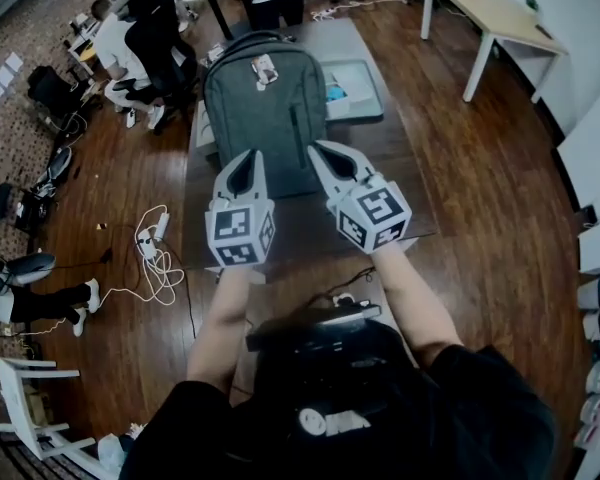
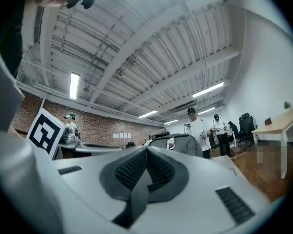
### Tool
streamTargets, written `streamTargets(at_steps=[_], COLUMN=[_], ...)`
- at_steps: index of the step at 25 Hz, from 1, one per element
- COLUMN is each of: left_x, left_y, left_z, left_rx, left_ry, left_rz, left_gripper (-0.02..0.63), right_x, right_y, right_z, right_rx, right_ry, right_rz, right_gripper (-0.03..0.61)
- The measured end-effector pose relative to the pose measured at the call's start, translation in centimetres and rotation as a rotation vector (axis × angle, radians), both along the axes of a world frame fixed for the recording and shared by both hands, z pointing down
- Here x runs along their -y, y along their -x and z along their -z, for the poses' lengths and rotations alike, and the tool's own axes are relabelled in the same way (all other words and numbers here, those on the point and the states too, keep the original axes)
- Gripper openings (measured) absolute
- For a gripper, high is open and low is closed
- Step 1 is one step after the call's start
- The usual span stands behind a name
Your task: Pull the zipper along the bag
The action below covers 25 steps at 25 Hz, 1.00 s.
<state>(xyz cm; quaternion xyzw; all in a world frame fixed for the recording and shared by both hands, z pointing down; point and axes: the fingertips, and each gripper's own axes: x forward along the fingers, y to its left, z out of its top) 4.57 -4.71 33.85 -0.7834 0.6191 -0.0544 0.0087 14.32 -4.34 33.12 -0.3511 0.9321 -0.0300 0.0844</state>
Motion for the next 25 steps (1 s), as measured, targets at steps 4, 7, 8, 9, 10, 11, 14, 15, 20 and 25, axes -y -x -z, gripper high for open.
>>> streamTargets(at_steps=[4,7,8,9,10,11,14,15,20,25], left_x=[1.6,2.6,3.0,3.4,3.9,4.5,6.3,7.0,11.1,14.4], left_y=[-0.3,-0.1,0.1,0.3,0.6,1.0,2.4,3.0,5.9,7.2], left_z=[0.4,0.5,0.5,0.5,0.4,0.3,0.0,-0.1,-0.5,-0.9], left_rx=[-0.006,-0.016,-0.019,-0.023,-0.026,-0.028,-0.033,-0.037,-0.06,-0.084], left_ry=[-0.008,-0.007,-0.006,-0.005,-0.004,-0.002,-0.002,-0.001,0.002,0.005], left_rz=[0.009,0.015,0.019,0.021,0.023,0.025,0.034,0.035,0.023,0.009], left_gripper=[-0.002,-0.002,-0.002,-0.002,-0.002,-0.002,-0.002,-0.002,-0.002,-0.002], right_x=[1.5,2.7,3.2,3.7,4.3,5.0,7.1,7.8,10.9,13.0], right_y=[-0.3,-0.5,-0.5,-0.4,-0.4,-0.3,0.4,0.8,3.0,4.7], right_z=[-0.1,0.3,0.5,0.7,1.0,1.3,1.9,1.9,1.9,2.2], right_rx=[0.008,0.005,0.002,-0.001,-0.006,-0.012,-0.028,-0.037,-0.097,-0.171], right_ry=[0.004,0.002,-0.002,-0.008,-0.012,-0.017,-0.033,-0.038,-0.056,-0.092], right_rz=[0.012,0.018,0.021,0.024,0.026,0.029,0.035,0.036,0.039,0.062], right_gripper=[0.005,0.005,0.005,0.005,0.005,0.005,0.005,0.005,0.005,0.006])
